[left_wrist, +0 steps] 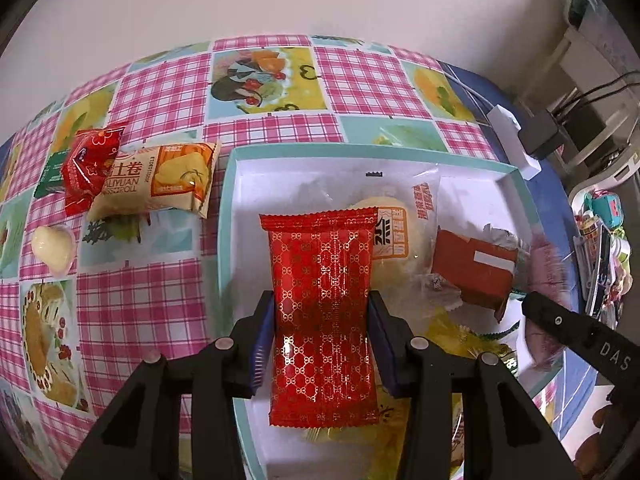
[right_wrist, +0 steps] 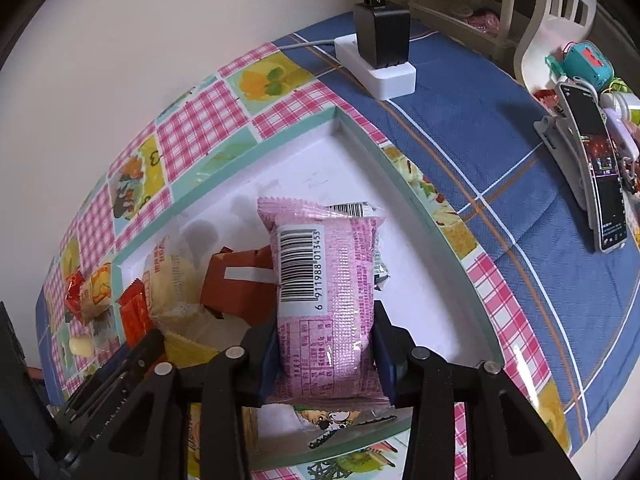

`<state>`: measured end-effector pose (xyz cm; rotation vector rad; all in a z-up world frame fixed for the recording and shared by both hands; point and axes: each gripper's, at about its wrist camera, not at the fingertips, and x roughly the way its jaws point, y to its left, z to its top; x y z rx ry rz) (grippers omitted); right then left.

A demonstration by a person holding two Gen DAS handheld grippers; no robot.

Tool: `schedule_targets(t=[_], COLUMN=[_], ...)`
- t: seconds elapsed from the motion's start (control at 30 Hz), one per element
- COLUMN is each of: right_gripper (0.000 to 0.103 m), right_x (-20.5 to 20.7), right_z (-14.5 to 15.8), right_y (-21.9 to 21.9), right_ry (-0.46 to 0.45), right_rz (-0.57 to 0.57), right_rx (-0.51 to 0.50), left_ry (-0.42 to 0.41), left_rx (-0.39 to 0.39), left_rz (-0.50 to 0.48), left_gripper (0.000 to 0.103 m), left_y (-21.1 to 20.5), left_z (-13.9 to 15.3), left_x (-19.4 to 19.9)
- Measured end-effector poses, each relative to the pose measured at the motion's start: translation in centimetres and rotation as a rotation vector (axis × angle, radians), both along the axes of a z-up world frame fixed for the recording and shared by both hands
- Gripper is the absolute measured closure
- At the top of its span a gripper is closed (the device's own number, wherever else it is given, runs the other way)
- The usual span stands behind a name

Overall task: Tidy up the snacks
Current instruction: 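Carry red bar and pink pack over the tray, open left tool to drop bar, then lower the pink pack into the tray and open the right tool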

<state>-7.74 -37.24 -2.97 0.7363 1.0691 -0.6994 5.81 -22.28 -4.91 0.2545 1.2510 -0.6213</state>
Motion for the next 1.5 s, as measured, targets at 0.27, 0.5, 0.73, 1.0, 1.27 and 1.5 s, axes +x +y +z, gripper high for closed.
schedule_targets(t=[0.27, 0.5, 0.73, 1.0, 1.27, 1.5], right_gripper=[0.041, 0.041, 0.029, 0.015, 0.006, 0.0], right_x=[-0.1, 0.1, 1.0, 2.0, 2.4, 2.6], right_z=[2.2, 3.7, 4.2, 3.8, 3.8, 3.8], right_y=[0.3, 1.1, 2.7, 4.0, 4.6, 5.0], right_ry=[-0.045, -0.068, -0.06, -0.038, -0.035, -0.044], right_rz=[0.016, 0.047, 0.111, 0.16, 0.189, 0.207], right_rx=[-0.033, -0.051, -0.081, -0.113, -0.137, -0.141], left_ry=[0.006, -0.037, -0.097, -0.129, -0.149, -0.185], left_rx=[-0.019, -0.02, 0.037, 0.093, 0.113, 0.191], left_rz=[0.021, 0.088, 0.217, 0.32, 0.376, 0.445], left_gripper=[0.048, 0.029, 0.018, 0.002, 0.002, 0.002], left_y=[0.4, 1.6, 4.0, 6.5, 8.2, 9.2], left_z=[2.2, 4.8, 4.7, 4.1, 4.5, 5.1], left_x=[0.0, 0.4, 1.7, 2.5, 2.7, 3.0])
